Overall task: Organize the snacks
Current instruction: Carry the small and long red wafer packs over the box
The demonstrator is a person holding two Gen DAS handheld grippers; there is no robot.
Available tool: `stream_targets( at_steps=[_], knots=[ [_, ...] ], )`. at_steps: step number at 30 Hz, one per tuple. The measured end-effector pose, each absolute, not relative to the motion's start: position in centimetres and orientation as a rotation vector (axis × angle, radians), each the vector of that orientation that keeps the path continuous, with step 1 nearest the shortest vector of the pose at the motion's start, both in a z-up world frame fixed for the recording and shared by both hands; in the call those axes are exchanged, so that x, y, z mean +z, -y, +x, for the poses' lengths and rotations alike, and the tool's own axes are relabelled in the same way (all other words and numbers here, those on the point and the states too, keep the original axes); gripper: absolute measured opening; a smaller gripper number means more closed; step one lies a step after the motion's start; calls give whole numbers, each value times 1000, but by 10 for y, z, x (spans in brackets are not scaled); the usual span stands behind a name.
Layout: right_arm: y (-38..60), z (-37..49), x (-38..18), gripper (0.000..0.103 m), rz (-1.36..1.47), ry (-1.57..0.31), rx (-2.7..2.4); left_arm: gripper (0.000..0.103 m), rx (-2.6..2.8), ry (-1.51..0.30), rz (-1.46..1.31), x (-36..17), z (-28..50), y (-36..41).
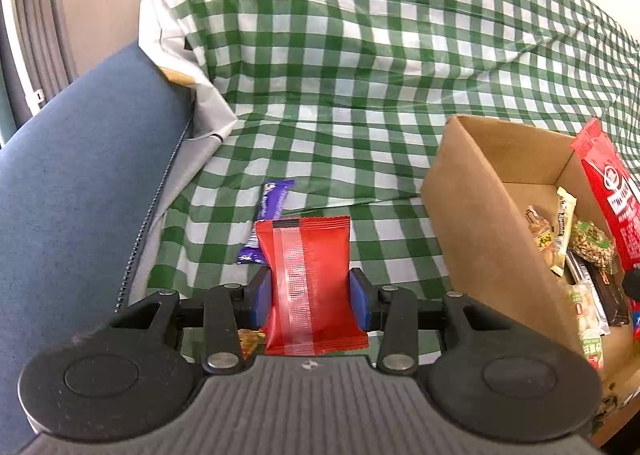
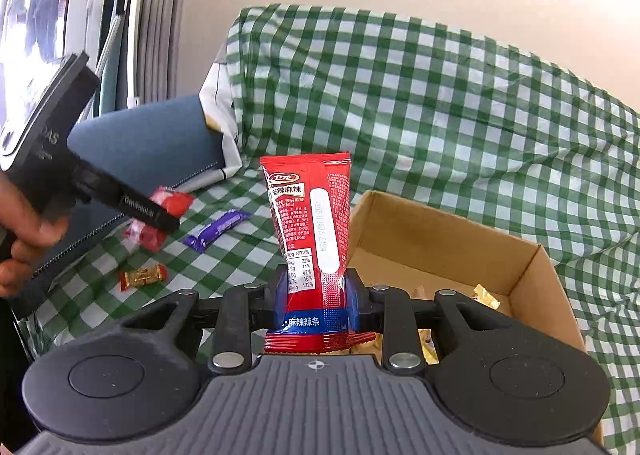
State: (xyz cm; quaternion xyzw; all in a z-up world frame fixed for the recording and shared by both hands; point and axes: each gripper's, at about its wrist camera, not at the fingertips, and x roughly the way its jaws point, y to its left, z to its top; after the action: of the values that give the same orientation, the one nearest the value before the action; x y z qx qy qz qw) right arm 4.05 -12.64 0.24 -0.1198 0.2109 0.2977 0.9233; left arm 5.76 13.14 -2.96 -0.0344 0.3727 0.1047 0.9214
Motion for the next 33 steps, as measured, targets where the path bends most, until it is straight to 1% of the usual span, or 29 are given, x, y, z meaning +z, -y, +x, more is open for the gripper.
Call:
stream_targets(
  at_steps=[4, 13, 17, 33],
  knots=[
    [143, 45, 4, 30, -214, -429, 576, 45, 203, -723, -61, -27, 56, -119],
    [172, 52, 7, 30, -161, -410, 503, 45, 123, -544, -25, -8, 44, -93],
    [179, 51, 8, 30, -151, -400, 471, 45, 84, -494, -35, -1, 40, -82],
    [194, 60, 5, 30, -98, -403, 342, 45, -26, -438, -43, 3, 43, -53]
  ],
)
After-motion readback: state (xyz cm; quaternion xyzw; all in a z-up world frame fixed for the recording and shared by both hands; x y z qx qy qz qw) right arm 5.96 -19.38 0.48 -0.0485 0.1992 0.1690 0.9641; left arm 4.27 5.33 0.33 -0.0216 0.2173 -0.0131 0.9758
